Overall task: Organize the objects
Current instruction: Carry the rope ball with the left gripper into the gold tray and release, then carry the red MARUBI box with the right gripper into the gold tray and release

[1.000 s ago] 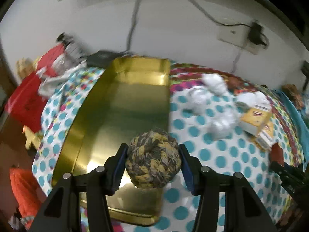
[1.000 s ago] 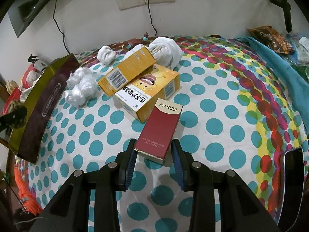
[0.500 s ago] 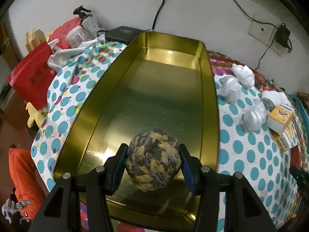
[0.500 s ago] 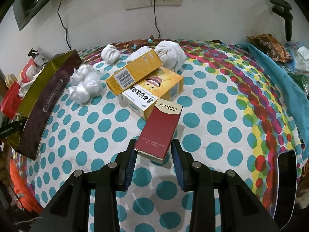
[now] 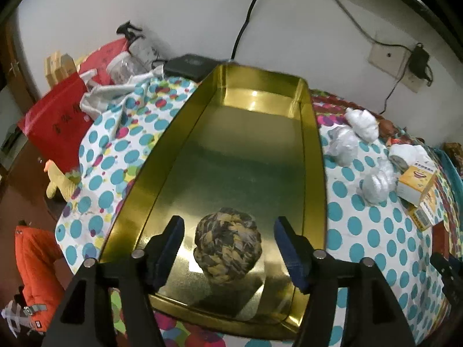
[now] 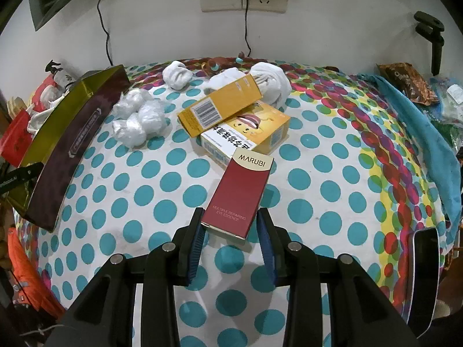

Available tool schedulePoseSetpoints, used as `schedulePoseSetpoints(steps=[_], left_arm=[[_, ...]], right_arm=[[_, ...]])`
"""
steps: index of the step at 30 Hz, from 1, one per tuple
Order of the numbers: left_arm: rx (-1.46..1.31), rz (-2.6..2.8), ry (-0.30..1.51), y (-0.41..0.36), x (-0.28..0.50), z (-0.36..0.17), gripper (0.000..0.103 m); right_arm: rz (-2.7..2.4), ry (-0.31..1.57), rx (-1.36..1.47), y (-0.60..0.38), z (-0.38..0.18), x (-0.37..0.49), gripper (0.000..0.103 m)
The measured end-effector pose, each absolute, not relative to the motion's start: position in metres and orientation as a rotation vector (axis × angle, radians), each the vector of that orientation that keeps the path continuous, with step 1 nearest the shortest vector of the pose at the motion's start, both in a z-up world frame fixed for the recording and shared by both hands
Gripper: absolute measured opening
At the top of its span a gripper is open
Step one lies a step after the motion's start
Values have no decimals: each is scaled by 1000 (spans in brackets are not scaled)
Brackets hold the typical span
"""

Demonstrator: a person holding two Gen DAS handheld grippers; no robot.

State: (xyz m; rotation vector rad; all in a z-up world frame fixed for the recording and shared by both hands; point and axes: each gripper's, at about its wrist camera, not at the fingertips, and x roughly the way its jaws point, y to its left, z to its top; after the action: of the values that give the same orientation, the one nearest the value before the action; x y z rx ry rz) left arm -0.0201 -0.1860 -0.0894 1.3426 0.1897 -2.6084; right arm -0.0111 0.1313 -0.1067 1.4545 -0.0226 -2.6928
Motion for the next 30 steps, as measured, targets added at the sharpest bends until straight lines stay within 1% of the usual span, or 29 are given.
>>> schedulePoseSetpoints(steps=[3,7,15,18,20,25,30], left_arm=[[1279,-2629,136,-183,-8,-79,67],[1208,-2658,83,-183,12,-65,71],[1154,-2666,159,-208,42,-47,72],[1128,-2653,196,-224,50,-43,72],[1117,-2642,229,-235,55,-42,72],[1100,-2599,299,-263,63,-45,72],[1111,-2570,348,-279,66,-53,72]], right_arm=[[-2698,-1,1430,126,-102,-9,34],[-2687,24,1361,109,-89,-7,34],[-2563,97,1190,42,-60,-11,34],[-2476,91,1147,10,-52,-16,34],[-2433,85,1133,-8,-48,-22,34],[-2358,152,1085,-64,-40,-36,34],[-2304,208,1075,-112,-44,-53,34]])
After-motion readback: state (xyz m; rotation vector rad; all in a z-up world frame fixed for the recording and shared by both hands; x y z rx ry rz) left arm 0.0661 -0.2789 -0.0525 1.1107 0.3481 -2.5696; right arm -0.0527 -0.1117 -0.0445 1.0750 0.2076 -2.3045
